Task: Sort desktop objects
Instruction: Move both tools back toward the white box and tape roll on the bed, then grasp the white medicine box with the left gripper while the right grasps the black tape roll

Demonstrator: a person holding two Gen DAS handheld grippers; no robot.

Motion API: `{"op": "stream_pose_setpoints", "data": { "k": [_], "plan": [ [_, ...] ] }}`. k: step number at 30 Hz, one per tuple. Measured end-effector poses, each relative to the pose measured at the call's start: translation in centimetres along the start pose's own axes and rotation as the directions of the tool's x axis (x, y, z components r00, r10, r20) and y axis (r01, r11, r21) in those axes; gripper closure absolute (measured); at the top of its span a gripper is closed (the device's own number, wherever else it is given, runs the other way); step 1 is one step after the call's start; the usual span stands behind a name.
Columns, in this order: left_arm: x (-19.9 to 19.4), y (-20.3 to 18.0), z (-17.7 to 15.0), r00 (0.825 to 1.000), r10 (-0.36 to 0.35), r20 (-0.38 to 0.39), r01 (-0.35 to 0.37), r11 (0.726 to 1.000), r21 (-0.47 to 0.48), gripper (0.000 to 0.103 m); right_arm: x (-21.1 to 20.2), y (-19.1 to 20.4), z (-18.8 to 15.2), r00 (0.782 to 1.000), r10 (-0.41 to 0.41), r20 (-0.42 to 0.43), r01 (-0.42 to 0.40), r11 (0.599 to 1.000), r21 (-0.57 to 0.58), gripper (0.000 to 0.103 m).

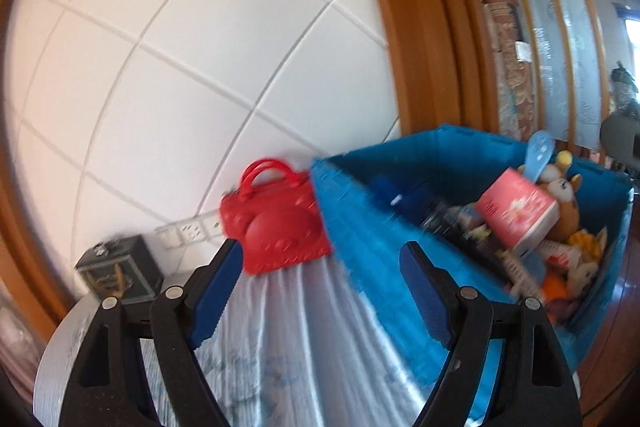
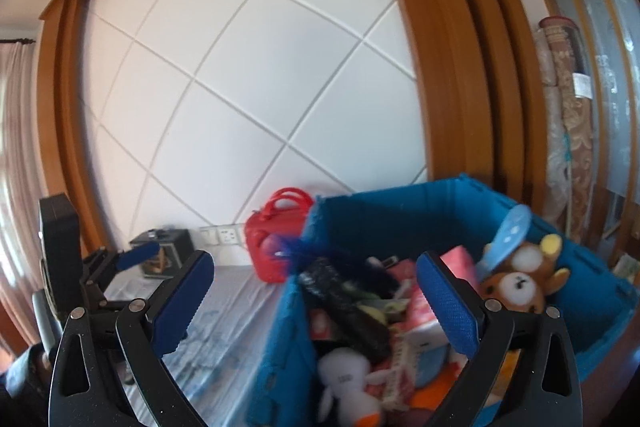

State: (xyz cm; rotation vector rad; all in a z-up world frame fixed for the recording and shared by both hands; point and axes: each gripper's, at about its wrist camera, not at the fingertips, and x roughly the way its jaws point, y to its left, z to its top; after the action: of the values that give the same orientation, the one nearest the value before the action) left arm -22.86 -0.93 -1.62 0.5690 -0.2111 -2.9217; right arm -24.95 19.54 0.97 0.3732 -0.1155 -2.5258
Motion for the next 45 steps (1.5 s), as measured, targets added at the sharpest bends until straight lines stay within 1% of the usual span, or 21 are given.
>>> {"op": "stream_pose_setpoints", "data": {
  "k": [4,7,10,13,15,19,20,22,24,28,29,30,32,33,34,35,39,40,42,43,45],
  "plan": [
    [-1.5,5.5,-4.2,0.995,0.087,-0.041,-0.088,0.995,-0.046,0.022,2.3,3.9,-1.1,0.996,0.070,-0.049,-0.072,0.997,-0.038,0.000],
    [-2.5,10.0,-7.0,0.987,0.150,-0.065,-0.155,0.985,-0.077,0.022,4.9,7.7,-2.2,0.985,0.133,-0.107,-0.140,0.988,-0.066,0.000],
    [-3.5,15.1,-9.9,0.970,0.225,-0.093,-0.232,0.970,-0.072,0.022,7.6,12.0,-3.7,0.965,0.205,-0.165,-0.218,0.974,-0.067,0.000],
    [-4.4,20.6,-13.3,0.953,0.268,-0.141,-0.278,0.959,-0.055,0.022,10.3,17.5,-5.5,0.936,0.270,-0.226,-0.289,0.956,-0.056,0.000],
    [-4.8,24.2,-15.2,0.943,0.282,-0.177,-0.298,0.952,-0.066,0.022,12.0,21.0,-6.9,0.910,0.304,-0.282,-0.333,0.941,-0.061,0.000],
    [-4.8,31.5,-20.3,0.920,0.281,-0.273,-0.308,0.949,-0.061,0.022,14.4,28.0,-10.4,0.871,0.335,-0.360,-0.389,0.917,-0.089,0.000],
    [-4.3,33.3,-21.8,0.910,0.275,-0.310,-0.307,0.950,-0.059,0.022,15.1,29.5,-11.6,0.858,0.340,-0.384,-0.403,0.911,-0.093,0.000],
    [-3.6,35.8,-24.1,0.902,0.256,-0.347,-0.294,0.954,-0.062,0.022,16.3,32.5,-14.5,0.833,0.345,-0.432,-0.426,0.899,-0.104,0.000],
    [-2.6,37.9,-26.3,0.884,0.257,-0.391,-0.300,0.953,-0.052,0.022,18.0,35.1,-17.9,0.799,0.333,-0.501,-0.446,0.887,-0.121,0.000],
    [-0.9,40.4,-29.4,0.881,0.195,-0.430,-0.254,0.964,-0.083,0.022,21.3,38.8,-24.1,0.712,0.326,-0.622,-0.501,0.856,-0.125,0.003],
    [-0.2,40.9,-30.0,0.879,0.172,-0.444,-0.241,0.965,-0.104,0.022,22.2,39.9,-25.8,0.678,0.328,-0.658,-0.526,0.842,-0.122,0.003],
    [0.4,41.2,-30.5,0.879,0.149,-0.452,-0.229,0.965,-0.127,0.022,22.6,40.6,-26.8,0.656,0.335,-0.676,-0.550,0.826,-0.124,0.003],
    [2.0,42.0,-31.9,0.875,0.084,-0.477,-0.189,0.966,-0.176,0.022,23.5,42.1,-28.7,0.643,0.316,-0.698,-0.582,0.794,-0.176,0.003],
    [2.8,42.2,-32.4,0.872,0.064,-0.486,-0.173,0.968,-0.184,0.022,24.2,42.8,-29.8,0.623,0.314,-0.716,-0.602,0.777,-0.183,0.003],
    [3.9,42.3,-33.1,0.859,0.066,-0.508,-0.176,0.969,-0.173,0.022,25.0,43.2,-30.7,0.598,0.320,-0.735,-0.619,0.767,-0.170,0.003],
    [4.8,42.5,-33.4,0.847,0.069,-0.526,-0.185,0.968,-0.170,0.022,25.8,43.7,-31.3,0.580,0.314,-0.752,-0.626,0.762,-0.165,0.003],
    [7.8,43.7,-34.7,0.826,0.021,-0.563,-0.186,0.954,-0.236,0.022,28.3,44.1,-32.7,0.546,0.298,-0.783,-0.653,0.737,-0.174,0.003],
    [8.7,43.9,-35.1,0.815,0.024,-0.580,-0.195,0.952,-0.236,0.022,28.8,44.0,-32.9,0.533,0.302,-0.791,-0.657,0.737,-0.161,0.003],
    [10.7,44.4,-36.0,0.781,0.031,-0.623,-0.228,0.944,-0.239,0.023,29.7,43.5,-32.9,0.509,0.315,-0.801,-0.664,0.736,-0.132,0.004],
    [11.3,44.8,-36.6,0.765,0.021,-0.644,-0.241,0.936,-0.256,0.027,30.0,43.3,-33.1,0.499,0.324,-0.804,-0.669,0.733,-0.120,0.006],
    [12.0,45.2,-37.8,0.743,-0.002,-0.669,-0.248,0.928,-0.279,0.032,30.6,43.5,-33.7,0.478,0.350,-0.806,-0.695,0.712,-0.102,0.019]
  ]
}}
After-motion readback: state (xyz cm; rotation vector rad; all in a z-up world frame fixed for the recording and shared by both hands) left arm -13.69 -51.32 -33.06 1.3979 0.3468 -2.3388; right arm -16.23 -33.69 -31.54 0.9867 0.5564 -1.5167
